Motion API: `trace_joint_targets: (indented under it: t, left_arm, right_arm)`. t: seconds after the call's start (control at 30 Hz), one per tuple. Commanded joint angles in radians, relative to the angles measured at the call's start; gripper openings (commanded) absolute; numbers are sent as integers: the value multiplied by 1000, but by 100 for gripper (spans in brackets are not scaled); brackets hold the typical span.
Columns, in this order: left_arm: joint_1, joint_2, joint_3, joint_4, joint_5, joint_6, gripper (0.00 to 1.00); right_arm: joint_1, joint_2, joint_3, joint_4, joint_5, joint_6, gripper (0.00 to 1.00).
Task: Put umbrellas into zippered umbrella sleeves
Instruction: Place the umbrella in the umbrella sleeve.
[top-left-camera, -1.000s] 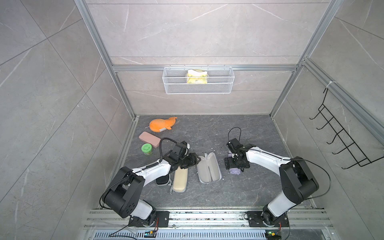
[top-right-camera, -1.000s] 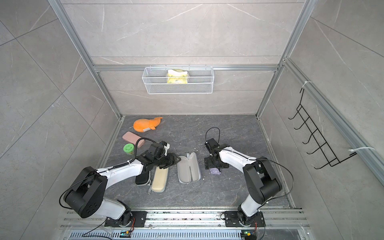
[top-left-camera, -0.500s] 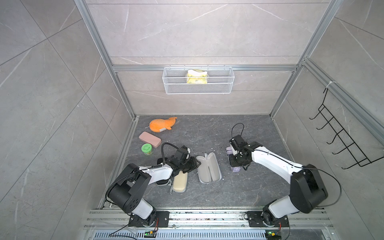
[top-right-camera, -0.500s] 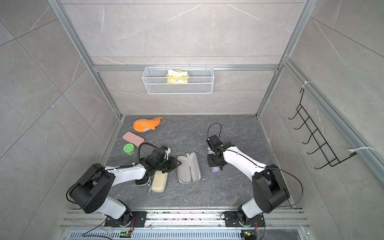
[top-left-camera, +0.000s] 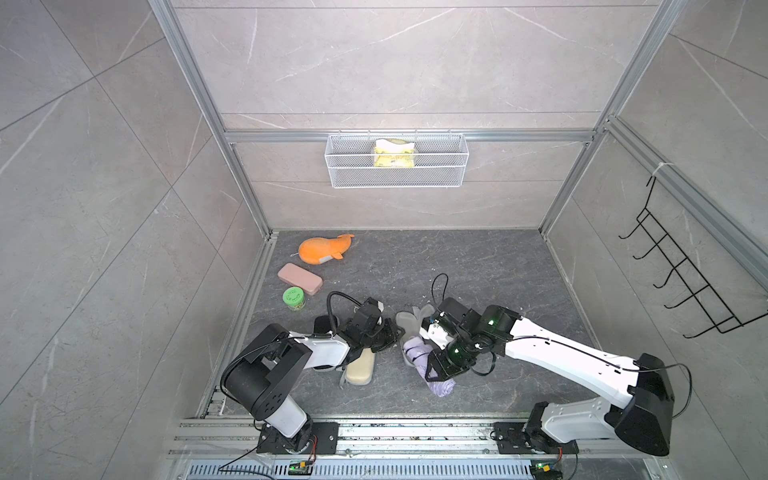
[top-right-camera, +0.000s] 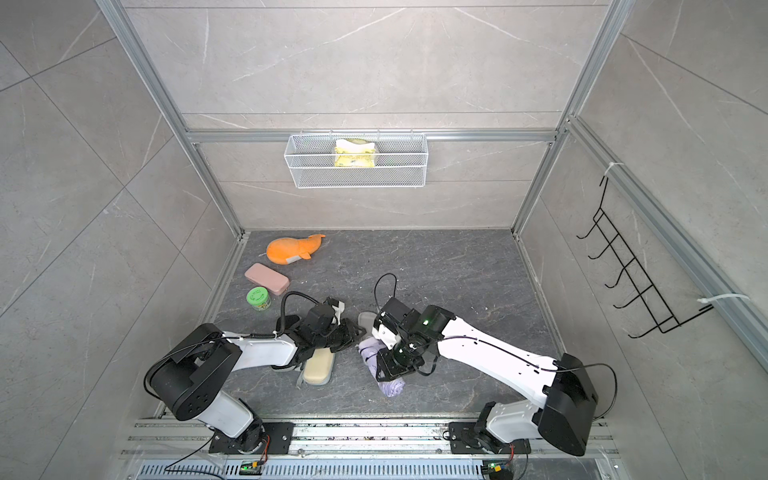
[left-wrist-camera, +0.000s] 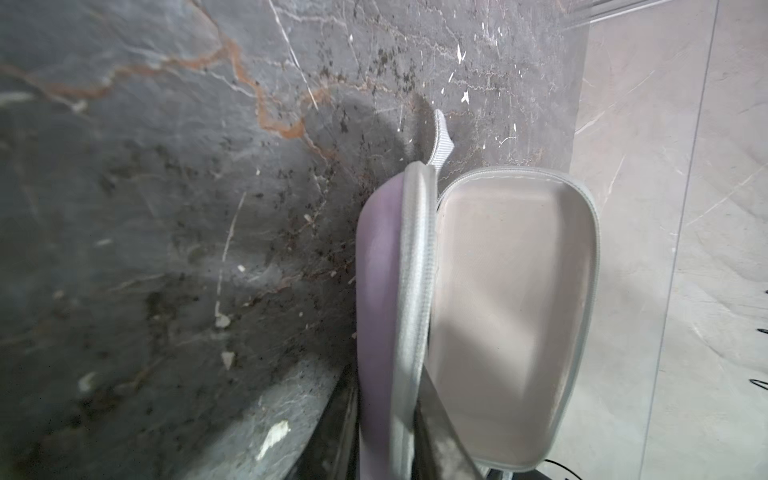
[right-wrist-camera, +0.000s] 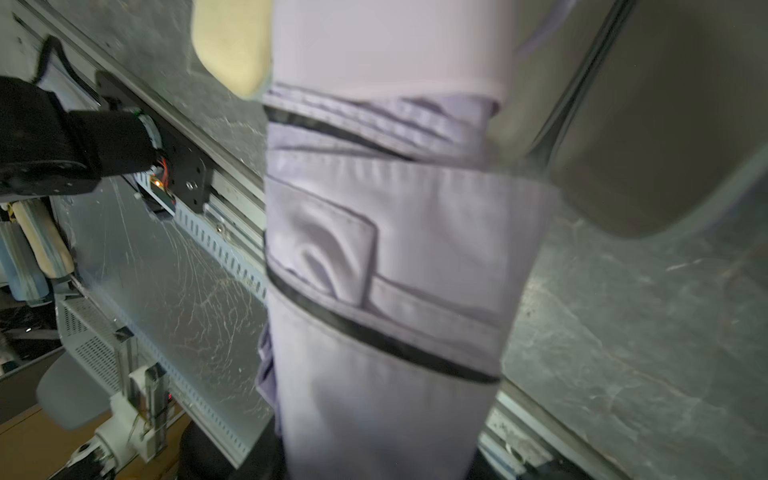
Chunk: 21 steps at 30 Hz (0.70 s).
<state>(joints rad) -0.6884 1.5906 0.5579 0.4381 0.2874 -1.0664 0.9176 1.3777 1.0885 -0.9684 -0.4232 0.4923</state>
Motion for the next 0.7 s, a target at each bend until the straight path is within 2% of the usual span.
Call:
trace_joint_targets:
  t: [0.0, 0.3, 0.4, 0.67]
  left_arm:
    - [-15, 15, -14, 73, -17, -23, 17]
    - [-59, 80, -11, 122, -10, -29, 5]
    - [-70, 85, -9, 122, -8, -28, 0]
    - [-87, 93, 11, 119, -2, -24, 0]
  right_arm:
    - [-12, 50, -9, 10, -105, 8, 21]
    - [-216, 261, 100, -6, -90, -169, 12]
    - [-230, 331, 156, -19, -67, -201, 10]
    - [-243, 449, 222, -4, 27, -215, 3]
